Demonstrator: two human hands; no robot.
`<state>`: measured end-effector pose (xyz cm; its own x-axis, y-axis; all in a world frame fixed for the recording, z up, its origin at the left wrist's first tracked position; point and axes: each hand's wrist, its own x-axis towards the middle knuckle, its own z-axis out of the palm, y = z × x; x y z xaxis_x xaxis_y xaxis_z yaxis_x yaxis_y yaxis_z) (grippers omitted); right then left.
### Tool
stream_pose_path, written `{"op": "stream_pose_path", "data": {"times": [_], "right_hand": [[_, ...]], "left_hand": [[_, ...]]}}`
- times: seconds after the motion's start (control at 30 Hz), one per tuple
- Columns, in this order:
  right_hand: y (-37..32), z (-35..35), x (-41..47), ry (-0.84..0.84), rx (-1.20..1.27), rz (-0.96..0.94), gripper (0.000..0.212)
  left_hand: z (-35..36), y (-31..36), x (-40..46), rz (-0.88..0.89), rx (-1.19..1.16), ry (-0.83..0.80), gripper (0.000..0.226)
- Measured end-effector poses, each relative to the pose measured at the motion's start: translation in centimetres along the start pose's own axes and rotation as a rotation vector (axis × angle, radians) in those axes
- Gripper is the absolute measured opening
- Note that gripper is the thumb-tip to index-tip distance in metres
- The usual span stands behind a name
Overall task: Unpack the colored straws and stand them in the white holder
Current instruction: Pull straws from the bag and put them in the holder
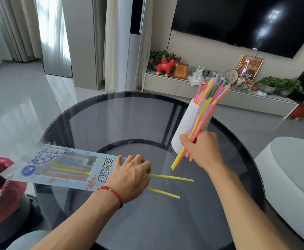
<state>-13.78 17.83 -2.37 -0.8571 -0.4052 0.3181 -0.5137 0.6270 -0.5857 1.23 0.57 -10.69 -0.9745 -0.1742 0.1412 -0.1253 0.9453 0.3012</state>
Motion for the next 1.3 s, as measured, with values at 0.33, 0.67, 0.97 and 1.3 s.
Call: {"op": "stream_pose_path", "data": {"times": [0.33,0.67,0.97,1.3], "right_hand": [[1.1,-2.9,-1.3,0.172,0.357,-0.015,0.026],[-2.5,-11.5,4.7,0.514,0.509,-0.052,0.023],[-4.5,-10.8,7.4,0.412,0.195,-0.050,0.033],[-6.7,-10.2,7.4,0.439,0.078,-0.009,0.049]], "left_hand": [[1.0,0.5,0.6,-0.001,-0.081,0.029,0.020],[0.9,0.6,0.2,0.018,-0.074,0.012,0.026],[0.9,0.6,0.4,0.018,-0.083,-0.012,0.030],[0.9,0.4,0.5,0.016,-0.079,-0.012,0.032]]}}
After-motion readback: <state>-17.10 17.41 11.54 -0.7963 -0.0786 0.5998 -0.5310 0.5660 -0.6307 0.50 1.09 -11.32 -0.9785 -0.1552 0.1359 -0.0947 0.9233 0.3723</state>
